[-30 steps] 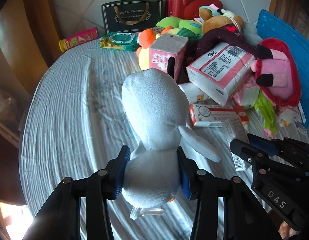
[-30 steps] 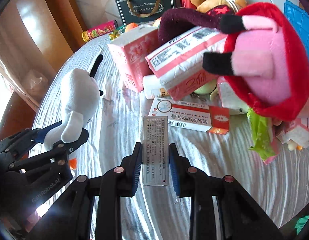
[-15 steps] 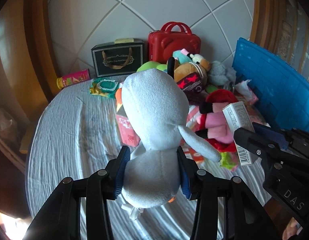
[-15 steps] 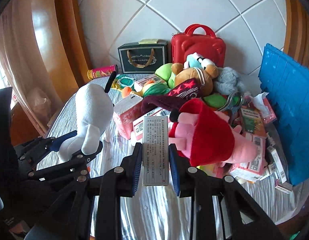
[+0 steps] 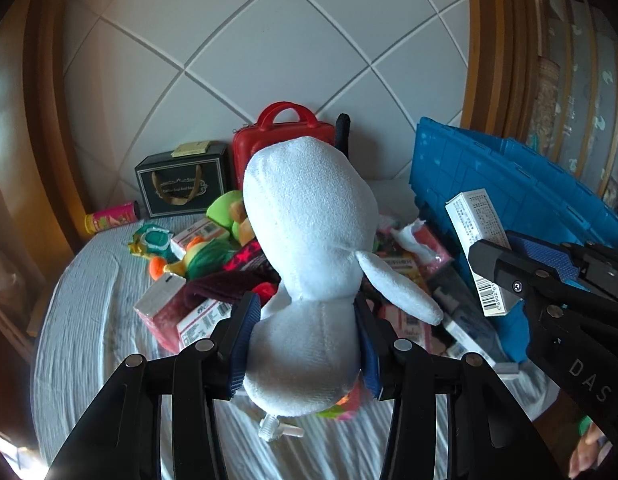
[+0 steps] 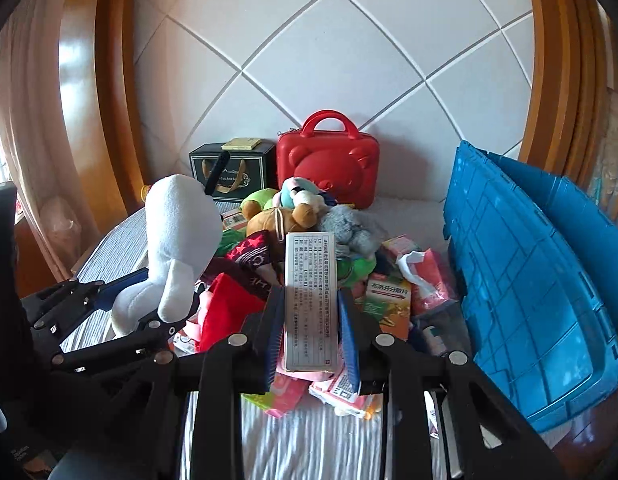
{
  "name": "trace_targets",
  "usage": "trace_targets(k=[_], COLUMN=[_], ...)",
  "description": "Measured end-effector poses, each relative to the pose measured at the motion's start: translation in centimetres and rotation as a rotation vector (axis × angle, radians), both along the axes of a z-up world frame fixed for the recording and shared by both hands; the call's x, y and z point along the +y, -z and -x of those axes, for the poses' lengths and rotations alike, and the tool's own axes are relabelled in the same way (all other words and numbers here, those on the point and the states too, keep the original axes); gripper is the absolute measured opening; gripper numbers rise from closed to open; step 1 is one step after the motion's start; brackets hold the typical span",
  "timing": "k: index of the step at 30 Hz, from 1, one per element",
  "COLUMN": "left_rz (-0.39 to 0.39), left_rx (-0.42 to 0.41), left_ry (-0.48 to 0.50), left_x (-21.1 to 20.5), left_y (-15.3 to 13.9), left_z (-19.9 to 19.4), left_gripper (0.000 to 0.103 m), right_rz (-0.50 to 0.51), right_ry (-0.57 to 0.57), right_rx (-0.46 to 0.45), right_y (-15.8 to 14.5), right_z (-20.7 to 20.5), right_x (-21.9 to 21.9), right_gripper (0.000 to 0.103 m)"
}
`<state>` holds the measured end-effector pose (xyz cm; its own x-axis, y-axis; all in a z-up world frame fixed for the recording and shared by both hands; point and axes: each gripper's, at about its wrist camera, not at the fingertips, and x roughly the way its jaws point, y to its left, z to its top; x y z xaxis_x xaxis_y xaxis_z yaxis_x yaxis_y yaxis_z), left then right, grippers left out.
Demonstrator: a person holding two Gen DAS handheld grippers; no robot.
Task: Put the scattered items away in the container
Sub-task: 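Lift and carry the plush bunny and white box over the blue bin, then open both grippers to drop the bunny and white box into the bin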
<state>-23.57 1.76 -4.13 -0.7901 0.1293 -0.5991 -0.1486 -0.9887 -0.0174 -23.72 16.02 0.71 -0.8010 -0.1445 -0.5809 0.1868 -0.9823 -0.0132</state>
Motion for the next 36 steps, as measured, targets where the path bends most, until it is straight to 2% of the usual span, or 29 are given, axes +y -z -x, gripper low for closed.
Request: trace_targets(k=[8, 14, 21, 27, 28, 30, 36], left_rz=[0.015, 0.015, -0.016, -0.008, 0.012, 0.064, 0.115], left_rx=[0.063, 0.104, 0.132, 0.075, 0.059, 0.011, -0.16], left_ry=[0.132, 0.22, 0.227, 0.21, 0.206, 0.208, 0.217], left_x=[7.7, 15.2, 26.6, 36.1, 37.6, 40.8, 47.5], left_y=[-2.5, -4.7, -6.3, -7.3, -7.3, -7.1, -4.4], left_z=[1.0, 1.5, 2.2, 3.1, 3.3, 3.7, 5.5], left_gripper=[0.044, 0.044, 0.044, 0.045, 0.045, 0.045, 0.045], right_rz=[0.025, 0.048, 0.013, -0.032, -0.039, -0.053, -0.066], right_ry=[0.15, 0.253, 0.274, 0.263, 0.262, 0.262, 0.27], right_rx=[0.088, 0.127, 0.141, 0.103, 0.084, 0.04, -0.077], right_y=[-2.8, -4.7, -5.7, -5.8, -5.5, -4.7, -1.6], right_z=[-1.2, -1.6, -0.4, 1.3, 1.6, 2.2, 3.1], right_x=[7.7, 15.6, 26.7, 35.0, 36.1, 38.3, 43.9], right_gripper=[0.026, 0.026, 0.026, 0.026, 0.026, 0.026, 0.026])
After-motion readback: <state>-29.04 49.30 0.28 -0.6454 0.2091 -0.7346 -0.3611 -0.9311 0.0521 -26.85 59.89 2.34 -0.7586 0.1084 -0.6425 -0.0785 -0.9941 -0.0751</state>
